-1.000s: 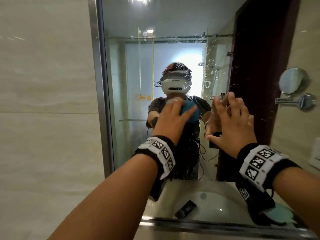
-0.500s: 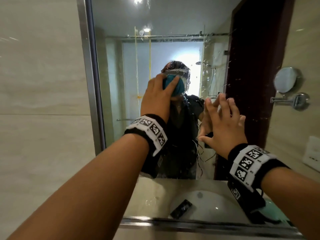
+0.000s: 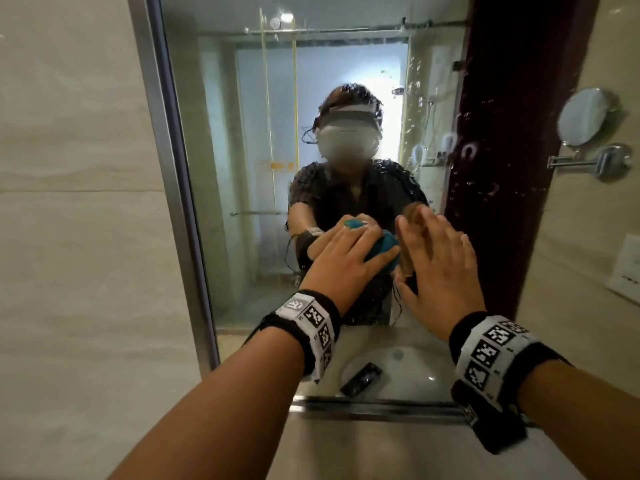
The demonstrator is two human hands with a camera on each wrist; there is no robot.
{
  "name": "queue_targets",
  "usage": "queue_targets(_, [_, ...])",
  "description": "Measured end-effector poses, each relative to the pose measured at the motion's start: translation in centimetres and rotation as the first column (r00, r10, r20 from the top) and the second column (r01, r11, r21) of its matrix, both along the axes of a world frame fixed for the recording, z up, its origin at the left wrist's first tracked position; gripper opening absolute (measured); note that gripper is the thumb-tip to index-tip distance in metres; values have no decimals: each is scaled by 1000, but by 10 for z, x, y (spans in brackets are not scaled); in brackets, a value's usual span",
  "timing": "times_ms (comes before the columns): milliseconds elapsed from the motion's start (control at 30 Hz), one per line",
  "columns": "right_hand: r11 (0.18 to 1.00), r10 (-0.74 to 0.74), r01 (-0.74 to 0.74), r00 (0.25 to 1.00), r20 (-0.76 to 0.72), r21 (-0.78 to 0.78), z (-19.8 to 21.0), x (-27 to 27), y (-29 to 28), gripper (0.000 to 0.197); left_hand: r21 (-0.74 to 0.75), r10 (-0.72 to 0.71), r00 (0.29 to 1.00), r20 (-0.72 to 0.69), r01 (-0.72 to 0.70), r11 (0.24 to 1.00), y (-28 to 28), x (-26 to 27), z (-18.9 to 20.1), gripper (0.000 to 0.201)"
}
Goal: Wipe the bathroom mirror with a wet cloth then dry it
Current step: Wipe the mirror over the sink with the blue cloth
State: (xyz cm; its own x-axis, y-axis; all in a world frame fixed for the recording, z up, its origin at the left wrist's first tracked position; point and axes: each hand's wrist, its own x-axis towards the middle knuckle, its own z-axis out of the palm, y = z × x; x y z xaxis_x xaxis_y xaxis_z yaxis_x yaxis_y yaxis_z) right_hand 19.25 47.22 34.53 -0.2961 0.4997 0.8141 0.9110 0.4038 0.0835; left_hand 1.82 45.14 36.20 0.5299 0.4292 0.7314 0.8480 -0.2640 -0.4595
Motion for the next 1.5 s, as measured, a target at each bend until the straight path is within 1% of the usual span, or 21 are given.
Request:
queue_targets(100, [996, -6, 14, 997, 81, -92, -24, 2, -1, 112, -5, 28, 999, -34, -28, 1000, -7, -12, -32, 46])
queue_targets(167, [994, -12, 24, 993, 114, -104, -34, 1, -3, 117, -13, 42, 997, -63, -43, 999, -10, -21, -45, 50])
queue_targets(267, [991, -37, 53, 990, 134, -124, -45, -3, -5, 123, 23, 33, 996, -83, -31, 999, -15, -34, -56, 49])
queue_targets(333, [986, -64, 85, 988, 144, -145, -50, -7, -5, 127, 56, 37, 998, -58, -34, 998, -20, -39, -58, 49])
queue_targets(400, [978, -90, 118, 983, 161, -174, -55, -12, -6, 131, 78, 88, 996, 23, -90, 993, -24, -37, -61, 57])
queue_targets(467, [970, -113, 146, 979, 172, -196, -61, -18, -6, 132, 67, 138, 984, 116, -146, 987, -24, -32, -68, 63])
queue_targets(500, [966, -130, 166, 975, 179, -200, -64, -20, -6, 133, 59, 149, 980, 133, -158, 986, -22, -29, -74, 63])
queue_targets(567, [964, -157, 192, 969, 189, -184, -68, -24, -6, 133, 25, 141, 986, 91, -143, 989, -19, -26, -91, 63])
queue_targets(667, [975, -140, 166, 975, 175, -147, -72, -24, -5, 131, -75, 125, 992, -30, -127, 989, -20, -25, -129, 65])
queue_targets(767, [979, -138, 162, 974, 182, -127, -74, -22, -6, 130, -193, 143, 983, -111, -163, 968, -25, -24, -162, 67])
queue_targets(867, [982, -127, 150, 975, 185, -115, -77, -21, -6, 128, -177, 141, 984, -111, -159, 971, -27, -28, -166, 66])
queue_targets(933, [986, -115, 135, 977, 178, -103, -80, -18, -5, 122, -117, 126, 989, -77, -134, 984, -27, -34, -157, 66])
queue_targets(1000, [991, -93, 109, 978, 186, -78, -88, -14, -5, 112, -62, 141, 989, 36, -139, 988, -28, -41, -143, 71])
queue_targets(1067, [997, -56, 65, 980, 192, -41, -104, -11, -4, 100, -31, 174, 975, 140, -172, 985, -28, -45, -133, 77])
queue_targets(1167, [999, -44, 42, 978, 206, 15, -131, -10, -2, 88, -49, 192, 967, 169, -186, 981, -27, -42, -138, 73])
queue_targets(1200, [999, -51, 50, 976, 212, 10, -138, -11, -2, 89, -68, 190, 967, 171, -180, 981, -27, -38, -145, 72])
queue_targets(1300, [998, -47, 58, 971, 234, -37, -154, -11, -3, 99, -223, 190, 973, 131, -158, 962, -29, -22, -175, 78])
queue_targets(1400, [998, -29, 43, 964, 264, -48, -167, -6, -4, 99, -399, 213, 973, 85, -162, 902, -36, -5, -195, 85])
queue_targets(1433, [998, -24, 38, 961, 275, -46, -170, -4, -3, 99, -490, 242, 969, 46, -189, 851, -38, 0, -198, 84])
queue_targets(1500, [999, -16, 29, 958, 287, -41, -174, -1, -1, 99, -642, 298, 948, -112, -298, 706, -39, 6, -210, 75])
